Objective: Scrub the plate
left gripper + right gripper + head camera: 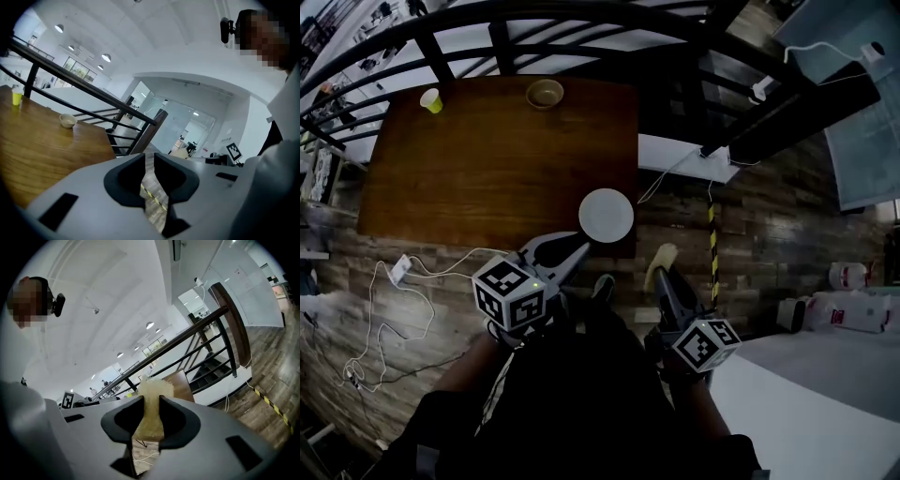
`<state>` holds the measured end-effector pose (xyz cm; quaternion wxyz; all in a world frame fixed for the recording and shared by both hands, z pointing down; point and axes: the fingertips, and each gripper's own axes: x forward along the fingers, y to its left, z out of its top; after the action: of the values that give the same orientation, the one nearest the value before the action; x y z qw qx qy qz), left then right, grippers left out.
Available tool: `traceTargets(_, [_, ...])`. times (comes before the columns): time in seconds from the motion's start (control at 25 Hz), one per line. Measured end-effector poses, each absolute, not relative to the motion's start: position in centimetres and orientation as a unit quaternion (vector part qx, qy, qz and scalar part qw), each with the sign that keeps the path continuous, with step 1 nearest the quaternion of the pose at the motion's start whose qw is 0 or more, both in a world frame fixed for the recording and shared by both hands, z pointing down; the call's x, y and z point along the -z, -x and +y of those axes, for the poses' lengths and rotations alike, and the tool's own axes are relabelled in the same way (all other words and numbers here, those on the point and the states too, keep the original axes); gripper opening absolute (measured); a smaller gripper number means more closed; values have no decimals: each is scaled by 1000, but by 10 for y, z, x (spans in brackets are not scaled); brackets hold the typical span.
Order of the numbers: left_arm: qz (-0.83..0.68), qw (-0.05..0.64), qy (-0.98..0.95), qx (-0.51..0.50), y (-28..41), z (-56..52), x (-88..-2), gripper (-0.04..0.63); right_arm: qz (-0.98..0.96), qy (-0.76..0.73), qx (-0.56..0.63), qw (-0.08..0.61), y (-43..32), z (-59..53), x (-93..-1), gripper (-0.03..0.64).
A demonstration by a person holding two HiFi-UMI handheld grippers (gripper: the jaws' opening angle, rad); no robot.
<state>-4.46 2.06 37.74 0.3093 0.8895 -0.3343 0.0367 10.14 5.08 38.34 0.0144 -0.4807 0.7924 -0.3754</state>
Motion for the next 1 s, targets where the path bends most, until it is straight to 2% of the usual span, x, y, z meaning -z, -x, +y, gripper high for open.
traceTargets(0.2, [-370,286,-877,-108,33,-23,-415,69,811,442,382,-33,-103,-7,-426,109])
traceTargets(0.52, [-399,305,-837,-219,14,-64,-498,69,825,373,413,-102,-89,-78,-503,110])
traceTargets(0.84, [-376,331,-817,-285,7,-80,-579,69,828,331,419,-171,-42,-115,-573,110])
traceTargets(1.0, [-348,339,-817,-312,11,-80,-608,69,822,332,425,-182,-15,-132,-591,110])
